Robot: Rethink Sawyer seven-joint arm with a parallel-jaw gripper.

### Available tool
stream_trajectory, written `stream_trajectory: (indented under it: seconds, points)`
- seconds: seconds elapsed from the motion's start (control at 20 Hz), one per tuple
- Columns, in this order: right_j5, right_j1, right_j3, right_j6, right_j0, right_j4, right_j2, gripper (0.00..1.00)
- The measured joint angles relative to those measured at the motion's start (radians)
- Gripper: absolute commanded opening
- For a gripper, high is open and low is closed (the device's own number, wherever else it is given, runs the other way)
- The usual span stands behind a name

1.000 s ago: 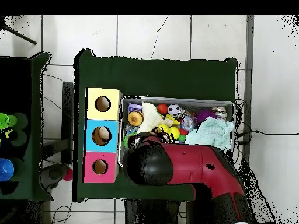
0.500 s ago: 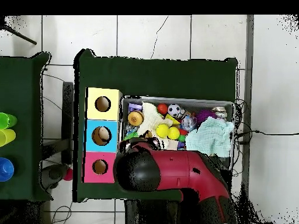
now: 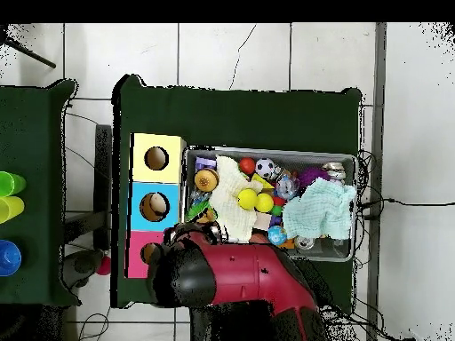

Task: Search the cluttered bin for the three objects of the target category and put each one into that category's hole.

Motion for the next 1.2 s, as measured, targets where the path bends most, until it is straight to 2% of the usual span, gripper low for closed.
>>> stream_trajectory:
  seconds: [0.45,1.2]
  points:
    - [-0.034,0.0,0.051,0.0,0.063,0.048,-0.039,0.0]
    - [-0.102,0.003,0.088,0.0,0.108,0.125,-0.073,0.0]
